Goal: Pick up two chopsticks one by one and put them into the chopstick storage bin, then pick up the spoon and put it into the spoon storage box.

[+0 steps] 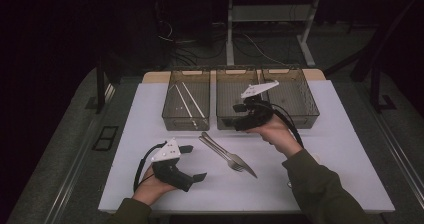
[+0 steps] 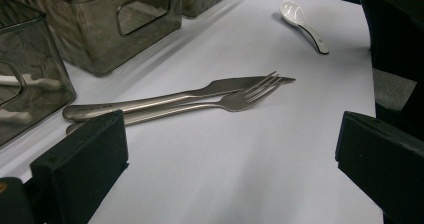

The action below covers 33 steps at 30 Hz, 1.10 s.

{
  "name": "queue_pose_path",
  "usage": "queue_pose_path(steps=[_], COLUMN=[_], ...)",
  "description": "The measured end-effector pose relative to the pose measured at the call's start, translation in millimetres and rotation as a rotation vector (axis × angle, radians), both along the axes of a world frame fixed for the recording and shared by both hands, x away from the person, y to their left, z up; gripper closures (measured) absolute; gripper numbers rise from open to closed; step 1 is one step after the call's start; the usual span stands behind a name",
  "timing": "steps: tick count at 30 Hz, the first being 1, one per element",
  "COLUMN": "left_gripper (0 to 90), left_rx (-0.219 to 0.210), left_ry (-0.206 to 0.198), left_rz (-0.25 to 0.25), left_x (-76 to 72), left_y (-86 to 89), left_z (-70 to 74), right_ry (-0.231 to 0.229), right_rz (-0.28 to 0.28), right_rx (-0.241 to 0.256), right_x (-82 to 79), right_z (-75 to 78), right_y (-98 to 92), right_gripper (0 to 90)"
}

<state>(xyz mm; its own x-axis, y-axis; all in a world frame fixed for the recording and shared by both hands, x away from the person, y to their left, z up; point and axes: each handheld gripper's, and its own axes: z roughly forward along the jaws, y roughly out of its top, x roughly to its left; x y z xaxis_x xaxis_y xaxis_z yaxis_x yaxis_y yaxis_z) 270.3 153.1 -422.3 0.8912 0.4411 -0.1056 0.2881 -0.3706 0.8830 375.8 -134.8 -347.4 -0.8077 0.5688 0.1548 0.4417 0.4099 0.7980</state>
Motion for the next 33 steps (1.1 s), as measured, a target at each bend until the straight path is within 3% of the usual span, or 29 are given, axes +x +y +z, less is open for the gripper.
queue_pose_path(steps=[8,25,33], left_gripper=[0.0,0.0,0.0], left_rx=[0.009,0.011,0.019], left_ry=[-0.001,0.001,-0.003], left_rz=[0.002,0.02,0.016], left_x=[-0.9,1.4,0.7], left_y=[-0.7,3.4,4.0], left_z=[0.2,-0.8,-0.2], right_ry=[0.008,0.0,0.001], right_rz=[-0.026,-0.031,-0.069], right_rx=[0.014,-0.008,-0.024], right_x=[-15.9,-52.4,-68.2], right_z=[-12.7,-34.9,-40.4], right_y=[-31.1,-80.6,-108.7], right_gripper=[30.1,30.3,30.6])
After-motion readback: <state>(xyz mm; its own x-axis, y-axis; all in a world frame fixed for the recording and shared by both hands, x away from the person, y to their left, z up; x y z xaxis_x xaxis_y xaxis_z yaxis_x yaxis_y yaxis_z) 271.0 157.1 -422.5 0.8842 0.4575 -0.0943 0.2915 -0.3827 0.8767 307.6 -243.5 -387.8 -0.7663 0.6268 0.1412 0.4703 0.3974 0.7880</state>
